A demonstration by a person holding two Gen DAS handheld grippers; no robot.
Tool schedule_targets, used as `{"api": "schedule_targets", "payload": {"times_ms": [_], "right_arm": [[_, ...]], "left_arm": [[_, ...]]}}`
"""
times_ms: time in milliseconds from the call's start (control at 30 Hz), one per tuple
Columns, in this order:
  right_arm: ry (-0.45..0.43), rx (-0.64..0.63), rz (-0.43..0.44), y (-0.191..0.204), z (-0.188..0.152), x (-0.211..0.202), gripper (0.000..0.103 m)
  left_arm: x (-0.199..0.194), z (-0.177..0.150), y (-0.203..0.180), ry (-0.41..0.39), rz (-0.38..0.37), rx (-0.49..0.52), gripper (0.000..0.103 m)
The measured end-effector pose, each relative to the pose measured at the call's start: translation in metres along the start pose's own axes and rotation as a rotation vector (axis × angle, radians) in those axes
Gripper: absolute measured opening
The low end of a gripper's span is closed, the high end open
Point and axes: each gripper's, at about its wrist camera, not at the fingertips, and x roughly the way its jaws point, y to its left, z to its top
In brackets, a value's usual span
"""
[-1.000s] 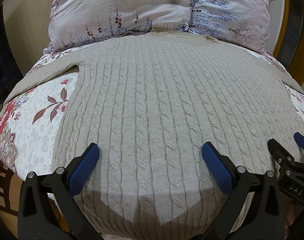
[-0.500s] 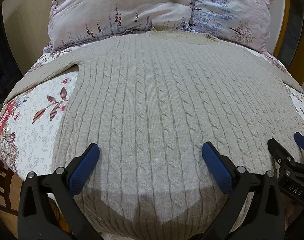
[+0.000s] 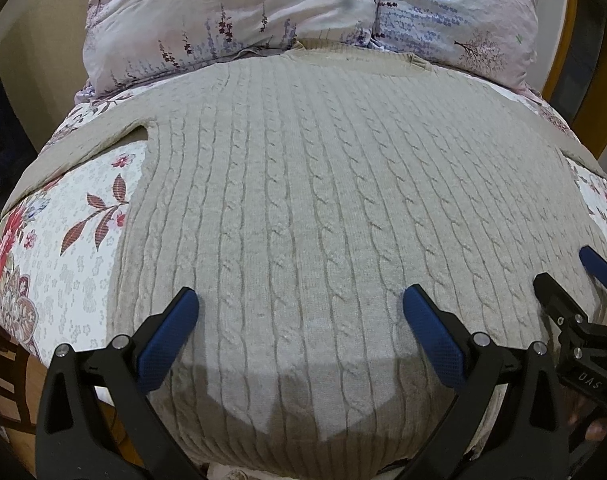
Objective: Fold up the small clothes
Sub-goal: 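Grasp the sweater sleeve cuff with the right gripper and lift it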
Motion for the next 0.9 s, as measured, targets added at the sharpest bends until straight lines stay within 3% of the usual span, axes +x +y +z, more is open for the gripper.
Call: {"api": "schedule_targets", "payload": {"times_ms": [133, 333, 500, 600, 700, 800, 900], "right_arm": [[-0.034, 0.096, 0.054, -0.033, 0.018, -0.004, 0.102], [-0.088, 0.436, 0.031, -0.14, 0.06, -0.005, 0.101], [-0.056, 0.751, 0.0, -0.239, 0.079, 0.013, 0.079], [-0.029, 0.86, -0.032, -0.279, 0.085, 0.028, 0.071], [-0.014, 0.925, -0.083, -0.305, 0.088, 0.038, 0.063], [-0.005, 0.98, -0.1, -0.324, 0.087, 0.046, 0.06], [0.024, 1.036, -0.113, -0.336, 0.083, 0.058, 0.054]], "left_arm": [[0.003, 0.008, 0.003, 0.001, -0.012, 0.007, 0.101], [0.008, 0.035, 0.01, -0.023, -0.043, 0.003, 0.101], [0.007, 0.066, 0.015, -0.098, -0.024, 0.024, 0.101], [0.01, 0.085, 0.018, -0.118, -0.039, 0.026, 0.101], [0.014, 0.1, 0.022, -0.137, -0.08, 0.014, 0.101], [0.017, 0.11, 0.024, -0.172, -0.112, 0.003, 0.101], [0.021, 0.119, 0.023, -0.185, -0.106, 0.013, 0.101]]}}
